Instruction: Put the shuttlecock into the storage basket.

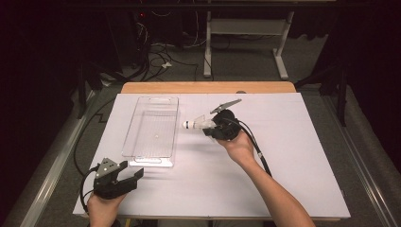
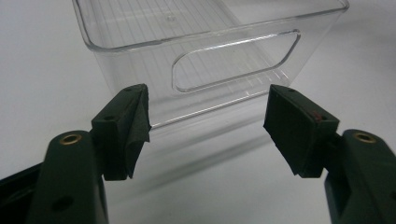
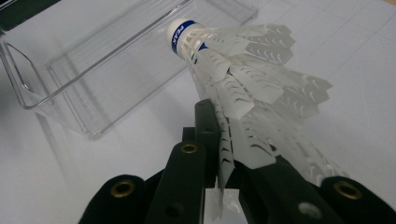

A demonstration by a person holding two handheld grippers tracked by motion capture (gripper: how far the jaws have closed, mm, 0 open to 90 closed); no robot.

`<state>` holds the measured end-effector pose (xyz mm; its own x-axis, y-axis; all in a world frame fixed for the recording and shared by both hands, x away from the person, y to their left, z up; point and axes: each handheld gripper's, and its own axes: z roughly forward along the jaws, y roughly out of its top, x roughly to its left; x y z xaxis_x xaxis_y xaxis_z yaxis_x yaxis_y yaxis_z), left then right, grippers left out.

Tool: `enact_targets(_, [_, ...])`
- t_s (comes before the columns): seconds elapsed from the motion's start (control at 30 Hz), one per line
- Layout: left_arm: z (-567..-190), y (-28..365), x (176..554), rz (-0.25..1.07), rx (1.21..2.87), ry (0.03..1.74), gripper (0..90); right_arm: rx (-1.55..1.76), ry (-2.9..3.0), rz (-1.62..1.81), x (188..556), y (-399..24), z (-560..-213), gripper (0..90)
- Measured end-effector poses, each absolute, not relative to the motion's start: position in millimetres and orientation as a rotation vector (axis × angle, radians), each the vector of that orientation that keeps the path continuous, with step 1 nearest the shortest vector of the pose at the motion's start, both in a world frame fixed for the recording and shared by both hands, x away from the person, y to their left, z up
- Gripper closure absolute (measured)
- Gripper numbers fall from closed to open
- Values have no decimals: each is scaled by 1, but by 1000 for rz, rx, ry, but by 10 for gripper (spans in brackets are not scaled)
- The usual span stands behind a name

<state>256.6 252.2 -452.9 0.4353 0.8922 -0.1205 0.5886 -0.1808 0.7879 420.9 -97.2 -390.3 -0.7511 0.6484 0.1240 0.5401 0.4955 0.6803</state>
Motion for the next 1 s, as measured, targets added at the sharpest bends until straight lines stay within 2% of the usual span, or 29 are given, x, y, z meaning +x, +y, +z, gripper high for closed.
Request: enact_targets(1.0, [-457,253,257,438,1876,1276,320,1002,2610,1129,443,-61,-374,896])
